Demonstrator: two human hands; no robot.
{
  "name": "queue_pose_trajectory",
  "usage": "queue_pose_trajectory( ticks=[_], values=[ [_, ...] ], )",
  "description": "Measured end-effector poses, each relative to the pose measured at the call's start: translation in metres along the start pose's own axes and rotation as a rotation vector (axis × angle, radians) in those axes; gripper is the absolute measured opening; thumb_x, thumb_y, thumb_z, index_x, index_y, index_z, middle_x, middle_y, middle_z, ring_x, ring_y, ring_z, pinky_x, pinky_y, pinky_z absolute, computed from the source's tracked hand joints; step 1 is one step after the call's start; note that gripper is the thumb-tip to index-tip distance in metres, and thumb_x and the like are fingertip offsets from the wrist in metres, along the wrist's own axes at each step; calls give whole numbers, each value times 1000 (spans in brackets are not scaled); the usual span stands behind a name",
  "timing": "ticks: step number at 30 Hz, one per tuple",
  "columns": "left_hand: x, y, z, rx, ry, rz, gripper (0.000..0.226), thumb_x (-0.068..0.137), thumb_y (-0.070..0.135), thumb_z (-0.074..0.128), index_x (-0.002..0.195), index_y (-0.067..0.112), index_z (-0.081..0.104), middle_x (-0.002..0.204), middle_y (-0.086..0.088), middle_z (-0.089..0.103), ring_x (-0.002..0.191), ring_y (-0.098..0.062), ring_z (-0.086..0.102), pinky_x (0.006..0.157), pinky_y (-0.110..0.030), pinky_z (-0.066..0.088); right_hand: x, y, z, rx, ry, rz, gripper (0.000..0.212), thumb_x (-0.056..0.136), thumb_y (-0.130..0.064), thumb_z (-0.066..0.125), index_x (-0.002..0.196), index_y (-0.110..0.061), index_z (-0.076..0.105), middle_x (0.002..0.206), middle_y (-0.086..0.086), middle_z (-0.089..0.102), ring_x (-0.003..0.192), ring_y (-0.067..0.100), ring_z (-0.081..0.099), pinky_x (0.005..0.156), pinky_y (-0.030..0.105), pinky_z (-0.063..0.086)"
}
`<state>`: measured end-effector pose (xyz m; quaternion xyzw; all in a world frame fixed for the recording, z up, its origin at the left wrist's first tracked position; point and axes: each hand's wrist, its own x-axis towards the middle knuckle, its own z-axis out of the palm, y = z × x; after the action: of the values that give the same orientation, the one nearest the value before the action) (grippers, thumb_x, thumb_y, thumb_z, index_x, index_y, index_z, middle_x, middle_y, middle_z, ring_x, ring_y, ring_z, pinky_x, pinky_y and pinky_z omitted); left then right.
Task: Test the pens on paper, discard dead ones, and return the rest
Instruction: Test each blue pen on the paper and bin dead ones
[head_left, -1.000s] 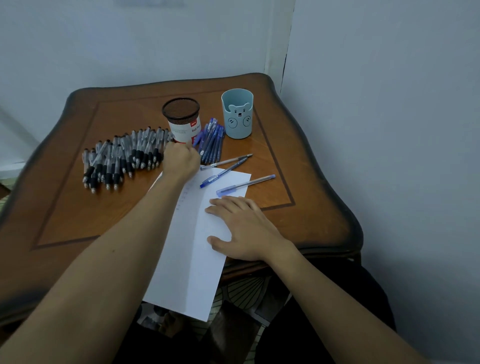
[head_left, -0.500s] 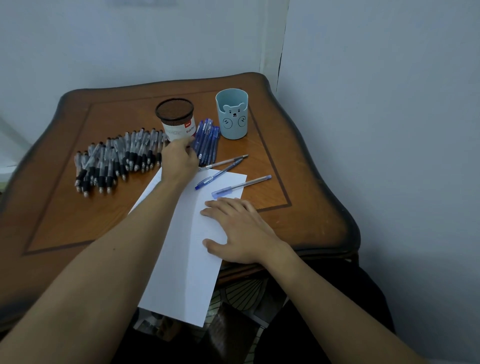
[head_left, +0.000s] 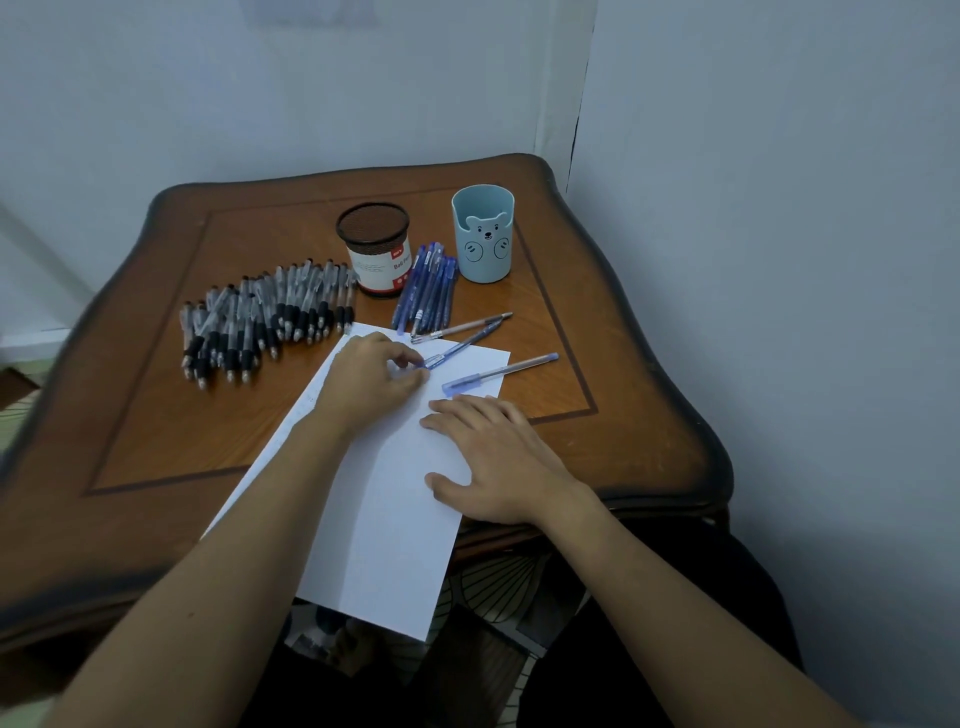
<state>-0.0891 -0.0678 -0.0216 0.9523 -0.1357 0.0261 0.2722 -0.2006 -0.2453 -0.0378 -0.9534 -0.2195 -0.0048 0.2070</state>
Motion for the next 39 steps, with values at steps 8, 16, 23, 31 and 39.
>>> queue_pose_trajectory(
  ticks=[8,16,23,31,39],
  values=[
    [-15,-7,-14,-242,297,-132,24,102,30,55,105,12,69,102,-5,65,90,-17,57,77,-35,46,-2,-2,-1,9,-29,-2,62,95,-52,50,150,-26,38,162,-7,28,150,13,15,121,37,4],
    [-24,2,-36,-1183,669,-366,22,108,31,44,95,15,52,88,-8,70,77,-20,71,84,-40,61,2,-5,-6,52,-51,32,63,94,-48,55,150,-25,38,160,-7,30,147,10,17,120,32,4],
    [-30,2,-49,-1564,474,-430,42,109,45,31,87,18,55,61,2,39,50,-10,30,43,-22,25,5,-10,-4,7,16,38,54,95,-48,51,143,-23,44,151,-6,40,142,12,26,117,38,12],
    [-38,-1,-50,-1559,493,-469,35,100,27,44,104,14,76,55,4,42,46,-8,21,43,-24,16,5,-7,3,-28,-12,56,60,98,-52,44,150,-23,35,160,-5,29,150,13,16,123,43,-1],
    [-36,-9,-43,-1348,581,-509,25,96,-4,51,108,6,71,94,-3,69,49,-6,40,43,-19,28,3,-6,4,-62,-39,52,65,99,-55,39,155,-24,28,165,-4,21,152,15,9,124,43,-2]
  ],
)
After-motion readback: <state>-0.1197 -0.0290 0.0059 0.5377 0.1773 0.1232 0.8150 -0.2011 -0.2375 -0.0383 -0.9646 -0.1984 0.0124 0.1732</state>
